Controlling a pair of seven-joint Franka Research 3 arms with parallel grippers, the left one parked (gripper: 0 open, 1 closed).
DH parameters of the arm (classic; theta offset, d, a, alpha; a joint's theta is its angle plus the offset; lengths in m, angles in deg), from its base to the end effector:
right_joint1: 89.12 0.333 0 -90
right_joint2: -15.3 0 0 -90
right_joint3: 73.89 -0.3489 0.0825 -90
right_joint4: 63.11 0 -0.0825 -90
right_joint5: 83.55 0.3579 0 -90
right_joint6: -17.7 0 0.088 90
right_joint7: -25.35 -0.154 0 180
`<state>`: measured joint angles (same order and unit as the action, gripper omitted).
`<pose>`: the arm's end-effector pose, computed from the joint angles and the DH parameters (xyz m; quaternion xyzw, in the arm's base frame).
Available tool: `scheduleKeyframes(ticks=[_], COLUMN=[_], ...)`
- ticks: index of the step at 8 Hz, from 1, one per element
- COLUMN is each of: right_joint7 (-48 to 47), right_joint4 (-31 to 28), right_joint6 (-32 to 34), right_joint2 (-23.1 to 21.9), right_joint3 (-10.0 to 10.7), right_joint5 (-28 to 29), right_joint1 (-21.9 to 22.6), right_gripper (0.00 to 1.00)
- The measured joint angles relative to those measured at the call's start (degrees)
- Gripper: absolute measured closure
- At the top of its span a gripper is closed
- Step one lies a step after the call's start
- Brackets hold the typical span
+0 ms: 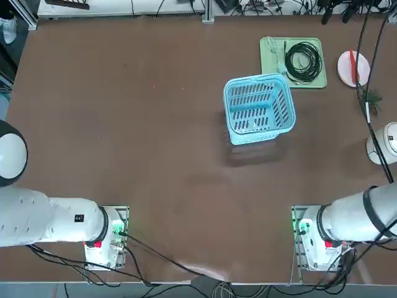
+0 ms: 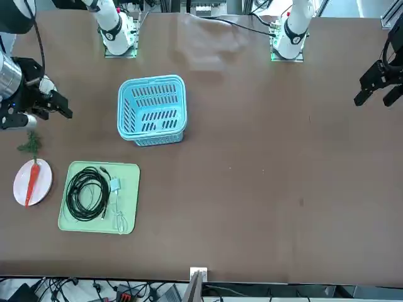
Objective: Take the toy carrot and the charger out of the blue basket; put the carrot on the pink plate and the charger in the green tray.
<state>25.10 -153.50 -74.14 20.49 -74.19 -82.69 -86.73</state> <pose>0.5550 0.0282 0.5609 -0.9992 -0.0208 0.0328 0.0069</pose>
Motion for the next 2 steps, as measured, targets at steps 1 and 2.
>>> scheduleKeyframes(ticks=[1,2], right_joint7=[0.0,0.0], right_joint4=[0.2,0.3], right_joint6=[-0.1,-0.1], right_joint2=[0.6,0.9], right_joint3=[-0.2,-0.4], right_joint5=[-0.1,-0.4], right_joint1=[0.0,0.0], right_gripper=[0.00,0.00])
